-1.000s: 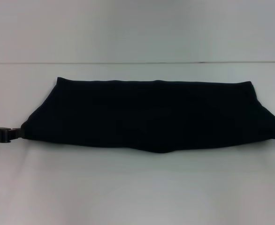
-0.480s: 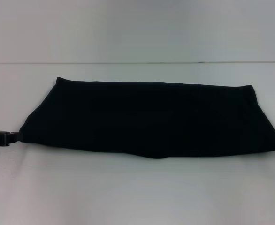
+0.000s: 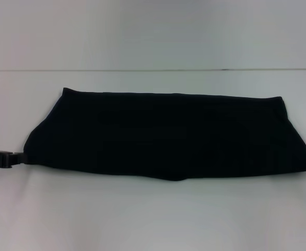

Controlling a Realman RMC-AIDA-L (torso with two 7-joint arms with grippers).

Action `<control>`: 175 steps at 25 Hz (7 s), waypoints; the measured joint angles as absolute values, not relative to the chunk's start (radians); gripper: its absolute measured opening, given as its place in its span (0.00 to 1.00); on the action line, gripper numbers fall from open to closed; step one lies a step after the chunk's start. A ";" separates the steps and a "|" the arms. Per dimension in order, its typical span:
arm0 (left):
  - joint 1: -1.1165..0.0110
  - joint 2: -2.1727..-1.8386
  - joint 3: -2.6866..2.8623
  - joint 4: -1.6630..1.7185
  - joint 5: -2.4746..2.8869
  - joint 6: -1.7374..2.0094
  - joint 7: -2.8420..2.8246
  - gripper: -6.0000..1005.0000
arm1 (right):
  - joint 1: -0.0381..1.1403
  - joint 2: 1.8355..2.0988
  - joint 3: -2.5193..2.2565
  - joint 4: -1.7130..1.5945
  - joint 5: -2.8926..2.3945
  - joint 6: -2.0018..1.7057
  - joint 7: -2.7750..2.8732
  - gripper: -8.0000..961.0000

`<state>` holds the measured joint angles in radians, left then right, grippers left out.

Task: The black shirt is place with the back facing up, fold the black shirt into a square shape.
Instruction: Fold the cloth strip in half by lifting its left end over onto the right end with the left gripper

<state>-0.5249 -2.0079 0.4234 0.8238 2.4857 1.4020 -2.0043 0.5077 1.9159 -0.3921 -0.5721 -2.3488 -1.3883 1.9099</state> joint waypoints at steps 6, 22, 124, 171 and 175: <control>-0.525 -2.008 0.423 0.842 2.512 1.421 -2.100 0.12 | 0.504 1.916 -0.390 -0.582 -2.343 -1.394 1.910 0.12; -0.536 -2.002 0.429 0.875 2.514 1.539 -2.410 0.47 | 0.589 1.893 -0.347 -0.683 -2.288 -1.522 1.974 0.61; -0.602 -1.979 0.328 0.617 2.505 1.324 -2.776 0.92 | 0.757 1.968 -0.446 -0.673 -2.221 -1.270 1.878 0.97; -0.512 -1.974 0.316 0.760 2.513 1.345 -2.337 0.03 | 0.746 2.016 -0.447 -0.671 -2.146 -1.251 1.834 0.96; -0.458 -1.970 0.316 0.855 2.517 1.365 -2.289 0.04 | 0.742 2.027 -0.448 -0.670 -2.129 -1.227 1.833 0.96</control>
